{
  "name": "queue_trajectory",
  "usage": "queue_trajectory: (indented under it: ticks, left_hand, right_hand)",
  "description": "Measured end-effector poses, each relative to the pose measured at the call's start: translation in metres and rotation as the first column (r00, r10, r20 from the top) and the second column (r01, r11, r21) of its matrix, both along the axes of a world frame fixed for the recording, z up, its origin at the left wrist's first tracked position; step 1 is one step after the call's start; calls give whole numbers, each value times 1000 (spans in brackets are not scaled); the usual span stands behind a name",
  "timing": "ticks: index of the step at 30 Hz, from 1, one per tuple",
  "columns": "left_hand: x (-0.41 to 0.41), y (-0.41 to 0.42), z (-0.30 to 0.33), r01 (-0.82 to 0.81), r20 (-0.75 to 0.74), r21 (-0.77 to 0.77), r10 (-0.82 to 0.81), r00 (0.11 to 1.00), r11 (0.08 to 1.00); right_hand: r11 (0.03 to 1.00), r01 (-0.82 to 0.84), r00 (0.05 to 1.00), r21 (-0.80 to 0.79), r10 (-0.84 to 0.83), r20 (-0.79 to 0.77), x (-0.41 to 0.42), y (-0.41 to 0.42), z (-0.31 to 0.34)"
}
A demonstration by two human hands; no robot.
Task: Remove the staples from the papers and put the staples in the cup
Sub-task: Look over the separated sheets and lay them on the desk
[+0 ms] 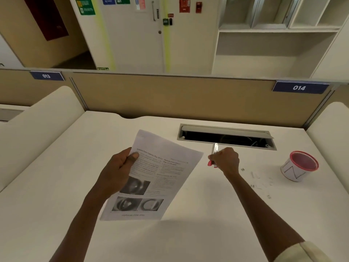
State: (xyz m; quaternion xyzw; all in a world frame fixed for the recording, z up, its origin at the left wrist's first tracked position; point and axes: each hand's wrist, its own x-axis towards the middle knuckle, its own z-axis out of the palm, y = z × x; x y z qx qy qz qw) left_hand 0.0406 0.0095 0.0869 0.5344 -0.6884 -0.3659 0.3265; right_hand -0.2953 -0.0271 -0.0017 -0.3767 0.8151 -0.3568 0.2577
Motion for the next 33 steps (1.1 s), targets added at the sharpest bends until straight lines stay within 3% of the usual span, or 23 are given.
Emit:
queue_trajectory:
  ticks: [6,14,25,27,28,30,32,33]
  left_hand:
    - [9,-11,2,-36,-24,5,36,999,999]
    - [15,-33,2,-72,-77,32,74,994,997]
    - [7,-31,12,-55,-97,-1,54,994,999]
    - [3,-27,21,-67,-112,-5,66,992,998]
    - [1,-24,25,-75,-126,-4,74,989,997]
    - [-3,-19,34,-92,-161,-13,89,983,996]
    - [-6,-13,44,-111,-197,-23,104,975,994]
    - [-8,-11,47,-122,-213,-21,115,970,992]
  right_hand:
    - [987,-53,978,154,82,-191,-1,-15,-47]
    - [985,-38,917,171,102,-385,0,-39,-75]
    - [977,-99,934,188,157,-322,-3,-33,-83]
    - [981,-193,974,4,192,-118,6,-25,-59]
    - [968,-230,965,-100,240,101,13,-16,-43]
    - [908,-320,778,-270,414,473,28,13,-17]
    - [825,-408,614,-392,565,550,40,41,-6]
    - [794,-443,576,-417,608,546,45,51,-4]
